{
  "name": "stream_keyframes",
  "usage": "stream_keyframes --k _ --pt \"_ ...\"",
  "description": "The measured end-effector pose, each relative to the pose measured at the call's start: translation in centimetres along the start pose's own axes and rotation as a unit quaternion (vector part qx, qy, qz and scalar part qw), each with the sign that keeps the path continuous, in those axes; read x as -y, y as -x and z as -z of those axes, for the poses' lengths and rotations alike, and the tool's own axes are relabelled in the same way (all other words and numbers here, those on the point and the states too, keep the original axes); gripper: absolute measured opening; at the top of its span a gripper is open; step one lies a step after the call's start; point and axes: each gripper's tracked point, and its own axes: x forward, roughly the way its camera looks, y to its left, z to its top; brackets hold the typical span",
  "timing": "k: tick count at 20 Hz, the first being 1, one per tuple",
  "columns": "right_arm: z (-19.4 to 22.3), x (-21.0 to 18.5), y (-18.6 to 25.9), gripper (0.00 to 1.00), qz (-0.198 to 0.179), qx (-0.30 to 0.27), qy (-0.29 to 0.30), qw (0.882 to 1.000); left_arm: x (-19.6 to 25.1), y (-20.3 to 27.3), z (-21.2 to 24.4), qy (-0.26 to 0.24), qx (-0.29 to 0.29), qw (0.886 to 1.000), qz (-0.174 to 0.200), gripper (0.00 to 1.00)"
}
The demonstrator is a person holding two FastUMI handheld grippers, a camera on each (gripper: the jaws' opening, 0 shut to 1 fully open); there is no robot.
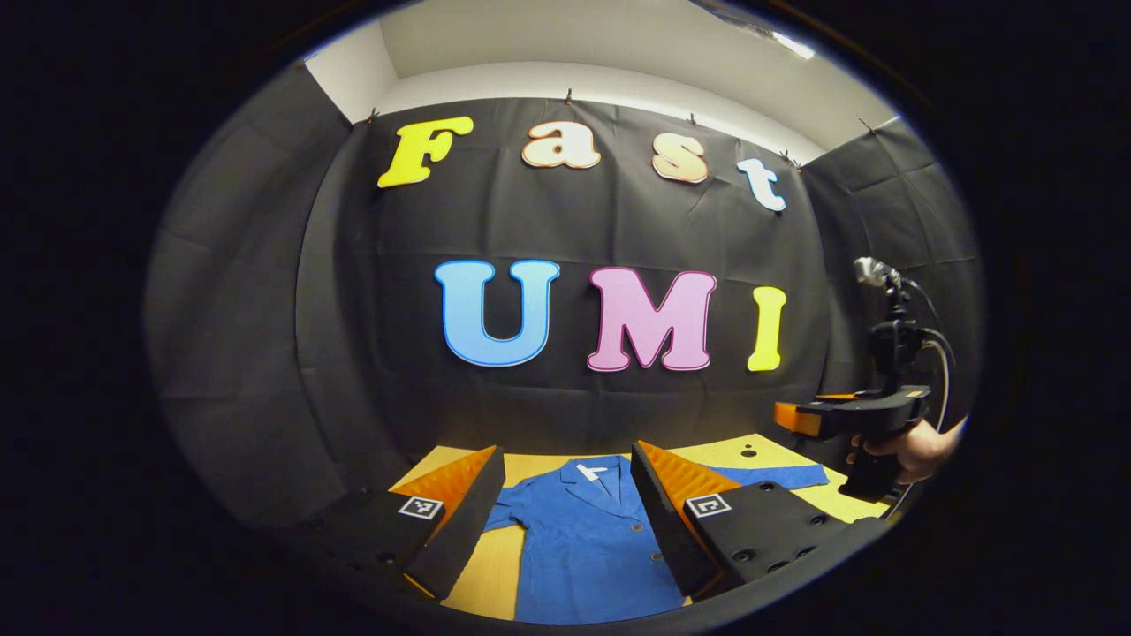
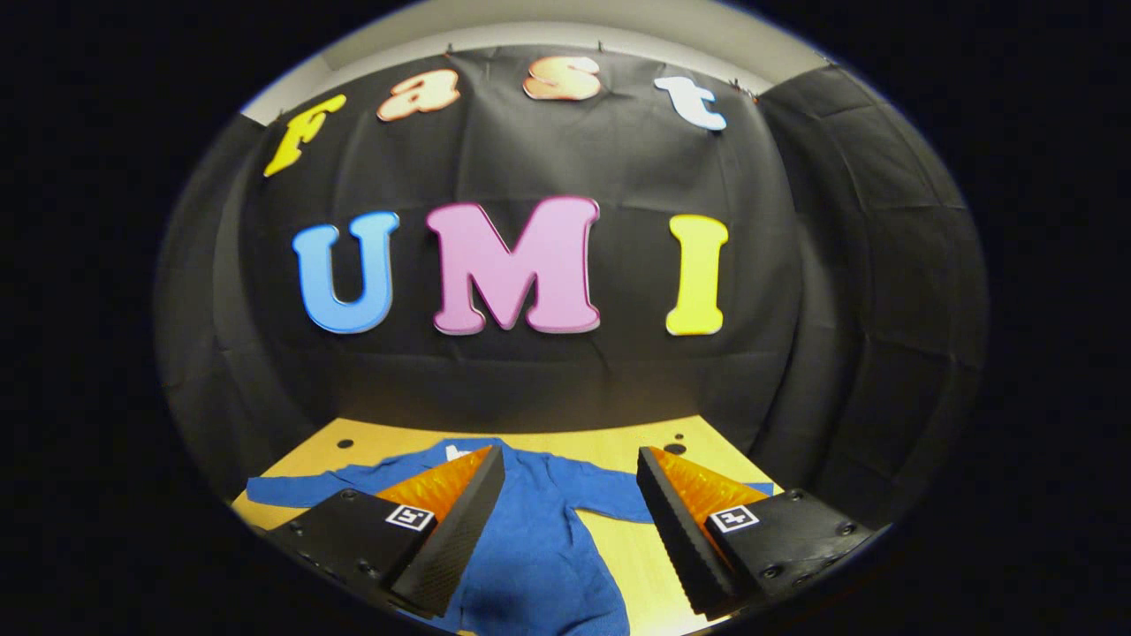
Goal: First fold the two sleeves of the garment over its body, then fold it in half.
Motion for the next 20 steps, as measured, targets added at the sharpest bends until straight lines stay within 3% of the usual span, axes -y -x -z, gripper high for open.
stream_keyframes --k 3,5,8,11,15,18,20 --pt "3.9 6.2 -5.0 0.96 0.052 -0.065 -0.05 0.995 0.7 -0.7 0.5 0.01 -0.014 1.0 -0.018 0.82" --pt "8.4 11.4 -7.4 0.97 0.096 -0.123 -0.058 0.986 2.0 -1.3 0.4 0.029 -0.018 0.999 -0.019 0.82" --pt "14.4 18.8 -10.0 0.98 0.163 -0.199 -0.091 0.962 3.7 -3.2 1.6 0.032 -0.038 0.998 -0.032 0.82" --pt "17.0 26.0 -12.5 0.98 0.213 -0.221 -0.099 0.947 6.2 -4.6 2.1 0.021 -0.057 0.998 -0.031 0.82" --pt "21.5 32.3 -13.3 0.98 0.272 -0.285 -0.122 0.911 9.4 -6.5 2.3 0.008 -0.077 0.997 -0.023 0.82" --pt "24.7 34.6 -13.8 0.98 0.285 -0.332 -0.162 0.885 11.6 -7.2 1.7 -0.004 -0.078 0.997 -0.016 0.81" --pt "25.4 35.0 -14.4 0.99 0.276 -0.342 -0.165 0.883 13.1 -7.2 1.4 -0.01 -0.077 0.997 -0.001 0.82"
